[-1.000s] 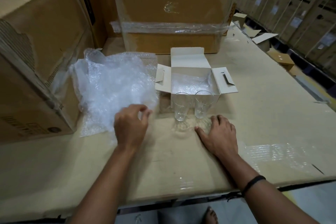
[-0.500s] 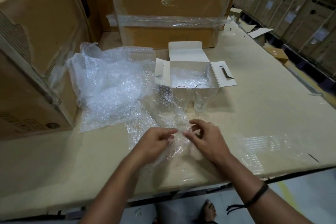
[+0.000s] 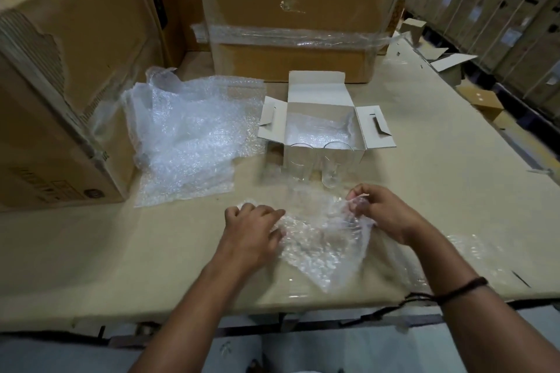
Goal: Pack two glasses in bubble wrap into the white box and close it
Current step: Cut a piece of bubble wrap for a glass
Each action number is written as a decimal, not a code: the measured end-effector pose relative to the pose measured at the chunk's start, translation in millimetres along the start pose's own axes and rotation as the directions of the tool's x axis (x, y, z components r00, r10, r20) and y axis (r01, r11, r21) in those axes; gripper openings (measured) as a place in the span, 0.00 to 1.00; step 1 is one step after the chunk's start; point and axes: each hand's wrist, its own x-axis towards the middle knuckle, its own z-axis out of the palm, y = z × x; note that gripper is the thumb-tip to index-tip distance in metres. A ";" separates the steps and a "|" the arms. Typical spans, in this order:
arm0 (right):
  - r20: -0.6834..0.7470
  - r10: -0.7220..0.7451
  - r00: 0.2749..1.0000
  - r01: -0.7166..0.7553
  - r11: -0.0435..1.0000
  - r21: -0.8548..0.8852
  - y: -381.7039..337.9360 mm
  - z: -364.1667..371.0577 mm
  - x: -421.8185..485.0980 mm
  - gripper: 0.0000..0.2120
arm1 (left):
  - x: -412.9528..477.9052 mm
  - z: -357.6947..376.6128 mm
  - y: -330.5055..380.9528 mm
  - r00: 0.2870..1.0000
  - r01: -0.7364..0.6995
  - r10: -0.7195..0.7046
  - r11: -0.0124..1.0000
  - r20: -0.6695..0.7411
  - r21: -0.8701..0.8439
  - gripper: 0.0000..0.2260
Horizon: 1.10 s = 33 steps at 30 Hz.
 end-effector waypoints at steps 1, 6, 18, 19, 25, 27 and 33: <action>-0.011 0.004 1.000 -0.005 0.992 -0.129 2.4 -12.2 2.7 0.08 | -0.9 4.8 5.9 0.998 0.019 -0.019 1.000 -0.054 -0.003 0.15; -0.072 -0.088 0.994 0.046 0.892 -0.451 6.3 -37.8 12.7 0.06 | 1.7 23.8 24.2 0.941 0.301 -0.312 0.949 -0.134 -0.097 0.24; -0.024 0.044 0.999 -0.046 0.997 -0.064 7.7 -64.0 20.7 0.14 | 15.3 9.8 19.5 0.793 0.457 -0.608 0.623 -0.026 -0.635 0.15; -0.066 0.007 0.998 -0.017 0.989 -0.148 5.9 -68.3 20.4 0.16 | 15.7 5.4 18.4 0.788 0.492 -0.616 0.638 -0.009 -0.593 0.14; -0.051 -0.570 0.820 0.339 0.555 -0.760 -3.7 -48.7 -12.4 0.10 | 16.2 -4.8 22.9 0.779 0.578 -0.627 0.732 -0.023 -0.361 0.12; 0.137 -0.570 0.810 0.457 0.468 -0.756 9.0 -26.0 -19.9 0.15 | 14.9 -3.9 25.7 0.785 0.559 -0.618 0.737 -0.043 -0.379 0.10; 0.251 -0.371 0.894 0.383 0.343 -0.858 35.6 -2.4 -13.7 0.27 | 4.3 -2.3 22.3 0.834 0.469 -0.544 0.616 0.089 -0.632 0.33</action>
